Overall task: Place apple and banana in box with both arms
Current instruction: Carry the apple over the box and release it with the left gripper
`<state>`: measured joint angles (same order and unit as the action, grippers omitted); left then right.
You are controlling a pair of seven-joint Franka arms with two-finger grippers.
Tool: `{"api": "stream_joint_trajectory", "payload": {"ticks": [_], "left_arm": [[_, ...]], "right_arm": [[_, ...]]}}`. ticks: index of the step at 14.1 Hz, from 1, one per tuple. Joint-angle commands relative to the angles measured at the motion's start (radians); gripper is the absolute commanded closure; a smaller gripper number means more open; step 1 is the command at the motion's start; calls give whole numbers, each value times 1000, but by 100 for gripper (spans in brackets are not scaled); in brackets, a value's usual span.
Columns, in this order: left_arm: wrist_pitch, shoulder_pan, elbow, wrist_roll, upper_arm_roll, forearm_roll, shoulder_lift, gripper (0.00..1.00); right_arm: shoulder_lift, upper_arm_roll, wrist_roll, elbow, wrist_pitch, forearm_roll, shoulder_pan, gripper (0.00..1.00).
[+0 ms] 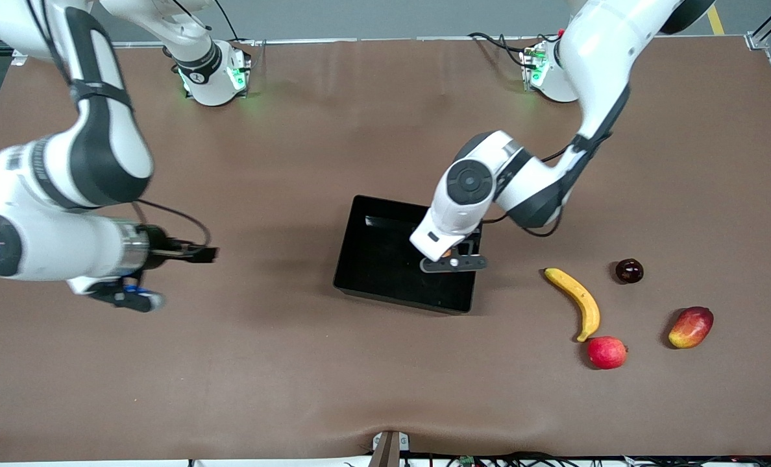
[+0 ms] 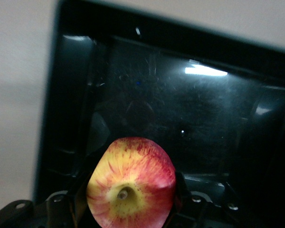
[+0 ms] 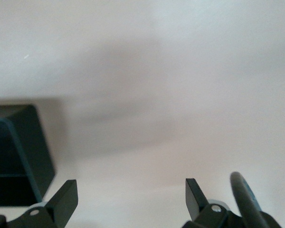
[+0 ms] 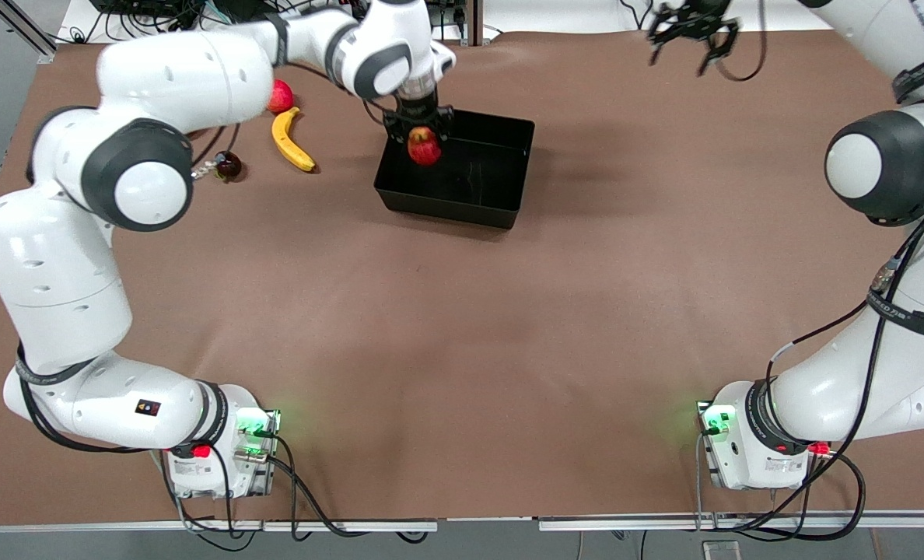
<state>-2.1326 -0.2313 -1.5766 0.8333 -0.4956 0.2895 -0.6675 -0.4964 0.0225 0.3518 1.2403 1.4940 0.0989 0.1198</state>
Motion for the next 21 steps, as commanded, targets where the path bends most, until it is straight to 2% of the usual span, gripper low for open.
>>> {"api": "stream_joint_trajectory", "payload": {"ticks": [1,3,6,7,8,10,12,14,16,18,21], "left_arm": [[-129,10,-130,53,6,63,11,100],[-222,26,-189,53,9,88,-9,100],[-224,10,-192,73,14,88,-24,100],[-224,17,-191,73,14,88,-26,79],[-222,18,-191,73,15,88,-26,1],[-201,30,-177,69,14,88,-6,0],[-124,33,-160,69,12,88,61,0],[23,37,-87,63,9,73,123,0],[153,53,19,53,3,71,129,0],[180,85,91,15,3,45,132,0],[180,191,99,-57,8,30,143,0]], "right_arm": [[85,17,-104,-5,-21,-161,-41,0],[137,19,-189,2,-46,-163,-95,0],[228,20,-279,2,-113,-125,-185,0],[260,19,-362,2,-142,-64,-225,0],[285,19,-410,5,-155,-18,-256,0],[326,17,-425,14,-150,-28,-261,0],[376,16,-422,51,-150,-28,-275,0],[447,17,-422,158,-141,-30,-275,0],[519,19,-421,264,-88,-30,-269,0],[529,27,-415,288,-66,-30,-262,0],[527,27,-415,281,-70,-33,-221,0]]}}
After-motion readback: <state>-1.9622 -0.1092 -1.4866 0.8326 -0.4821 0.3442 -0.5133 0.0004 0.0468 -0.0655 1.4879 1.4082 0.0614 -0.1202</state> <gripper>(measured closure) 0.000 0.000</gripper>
